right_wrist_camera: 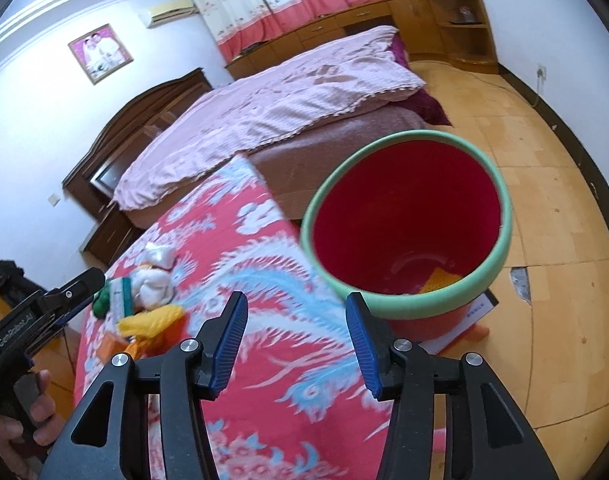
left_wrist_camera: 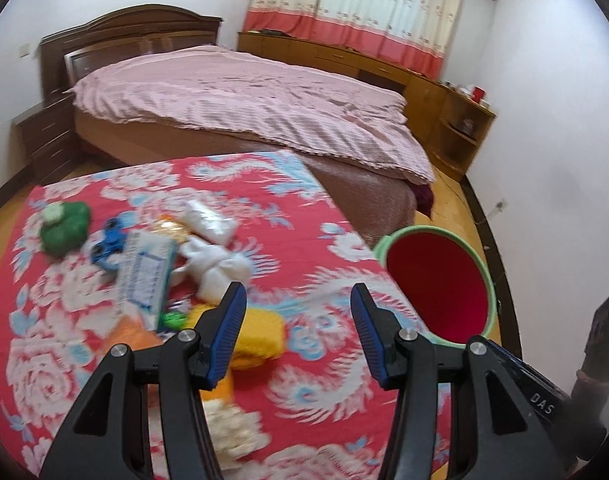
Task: Collect trash
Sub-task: 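Move both open tools back over the bed toward the remaining items, then grasp the orange box with the left tool and lift it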
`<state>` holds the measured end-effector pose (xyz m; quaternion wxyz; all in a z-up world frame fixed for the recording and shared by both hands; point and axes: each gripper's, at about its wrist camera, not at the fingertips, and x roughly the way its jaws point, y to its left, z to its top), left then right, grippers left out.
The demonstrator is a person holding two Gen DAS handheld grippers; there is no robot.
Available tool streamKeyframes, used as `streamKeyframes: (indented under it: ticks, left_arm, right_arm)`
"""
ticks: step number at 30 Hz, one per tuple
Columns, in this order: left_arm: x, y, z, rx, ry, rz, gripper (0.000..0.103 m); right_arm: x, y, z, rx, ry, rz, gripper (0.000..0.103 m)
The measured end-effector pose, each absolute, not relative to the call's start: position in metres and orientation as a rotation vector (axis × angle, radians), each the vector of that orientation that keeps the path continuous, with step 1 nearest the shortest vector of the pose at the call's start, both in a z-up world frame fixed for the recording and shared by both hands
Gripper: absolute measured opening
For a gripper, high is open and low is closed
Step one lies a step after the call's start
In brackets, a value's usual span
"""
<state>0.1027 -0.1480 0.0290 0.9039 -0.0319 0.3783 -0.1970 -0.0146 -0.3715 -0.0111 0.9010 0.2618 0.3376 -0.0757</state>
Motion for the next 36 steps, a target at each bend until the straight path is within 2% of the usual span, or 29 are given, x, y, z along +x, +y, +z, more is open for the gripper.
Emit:
streamKeyframes:
  ticks: [13, 16, 28, 31, 36]
  left_arm:
    - [0.101, -0.074, 0.012, -0.067, 0.811, -0.237, 0.055]
    - [0.105, -0.062, 0.001, -0.067, 0.834, -0.218, 0.062]
    - [0.121, -0.049, -0.036, -0.065, 0.926, -0.217, 0.064]
    - [0.124, -0.05, -0.039, -0.073, 0.927, -0.233, 0.069]
    - [0.127, -0.047, -0.042, -0.103, 0.915, -0.247, 0.07]
  right_arm:
    - [-0.011, -0.332, -0.008, 0.485, 0.722, -0.095, 0.054]
    - [-0.007, -0.324, -0.01, 0.474, 0.739, -0.082, 0.054]
    - [0.003, -0.307, -0.018, 0.442, 0.786, -0.083, 0.054]
    - [0.007, -0.304, -0.022, 0.439, 0.801, -0.086, 0.054]
    - [0.011, -0.299, -0.026, 0.433, 0.817, -0.081, 0.054]
